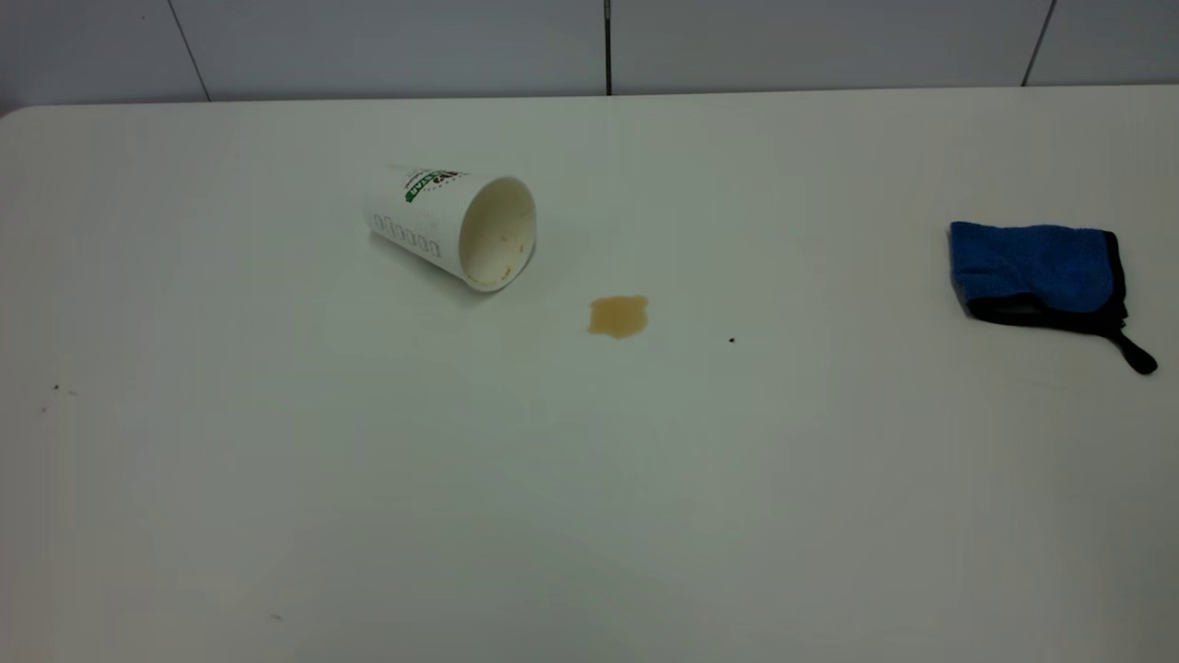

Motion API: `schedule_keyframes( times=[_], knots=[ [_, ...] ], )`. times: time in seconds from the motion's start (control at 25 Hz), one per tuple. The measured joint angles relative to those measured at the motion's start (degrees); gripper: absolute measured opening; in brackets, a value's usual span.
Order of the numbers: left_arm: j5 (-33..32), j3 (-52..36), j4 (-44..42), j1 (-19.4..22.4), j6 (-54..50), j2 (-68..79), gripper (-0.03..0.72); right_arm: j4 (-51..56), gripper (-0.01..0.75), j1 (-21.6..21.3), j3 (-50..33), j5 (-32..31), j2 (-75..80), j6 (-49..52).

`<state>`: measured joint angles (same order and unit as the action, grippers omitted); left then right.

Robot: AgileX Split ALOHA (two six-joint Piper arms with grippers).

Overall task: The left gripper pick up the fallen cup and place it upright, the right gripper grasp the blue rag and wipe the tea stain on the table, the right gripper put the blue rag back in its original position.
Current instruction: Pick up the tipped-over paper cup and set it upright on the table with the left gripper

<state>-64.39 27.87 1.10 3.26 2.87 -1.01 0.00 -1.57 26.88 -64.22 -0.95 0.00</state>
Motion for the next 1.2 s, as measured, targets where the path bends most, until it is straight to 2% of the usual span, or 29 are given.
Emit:
schedule_keyframes(
  times=[0.96, 1.2],
  knots=[
    [0.0, 0.0, 0.0, 0.0, -0.11, 0.0, 0.515, 0.0, 0.59, 0.0, 0.0, 0.0, 0.0, 0.0],
    [0.61, 1.12, 0.94, -1.32, -0.96, 3.04, 0.515, 0.0, 0.59, 0.0, 0.0, 0.0, 0.0, 0.0]
  ],
)
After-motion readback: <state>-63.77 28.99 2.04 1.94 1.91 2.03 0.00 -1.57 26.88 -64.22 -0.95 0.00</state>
